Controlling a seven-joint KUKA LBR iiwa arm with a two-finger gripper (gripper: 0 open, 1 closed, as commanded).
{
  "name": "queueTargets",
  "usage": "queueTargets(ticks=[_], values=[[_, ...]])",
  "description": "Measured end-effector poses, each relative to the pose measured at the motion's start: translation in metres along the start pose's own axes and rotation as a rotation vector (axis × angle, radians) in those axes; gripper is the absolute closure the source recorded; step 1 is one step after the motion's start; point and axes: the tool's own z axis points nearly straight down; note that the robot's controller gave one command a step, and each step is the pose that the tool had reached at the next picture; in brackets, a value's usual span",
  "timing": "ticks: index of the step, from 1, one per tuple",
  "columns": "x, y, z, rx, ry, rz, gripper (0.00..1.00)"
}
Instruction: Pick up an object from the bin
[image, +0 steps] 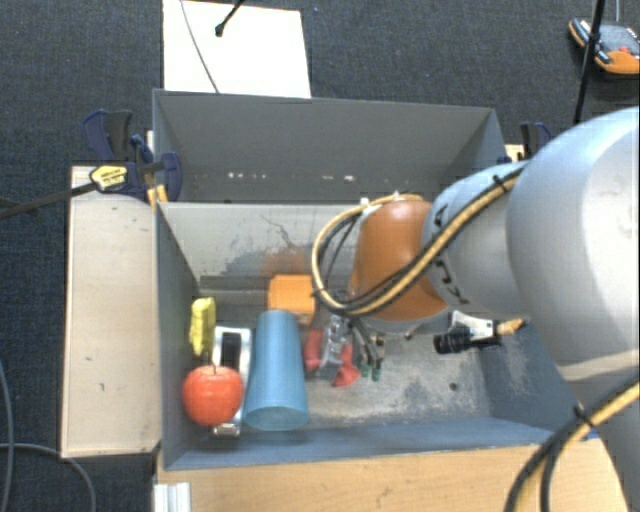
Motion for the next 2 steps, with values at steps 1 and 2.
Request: queueTargets(ticks=[1,2], values=[[0.0025,-0.0179,-0.0879,0.0,0.0,-0.287,1.0],[0.0027,-0.018,-0.0877,0.0,0.0,-0.287,1.0]])
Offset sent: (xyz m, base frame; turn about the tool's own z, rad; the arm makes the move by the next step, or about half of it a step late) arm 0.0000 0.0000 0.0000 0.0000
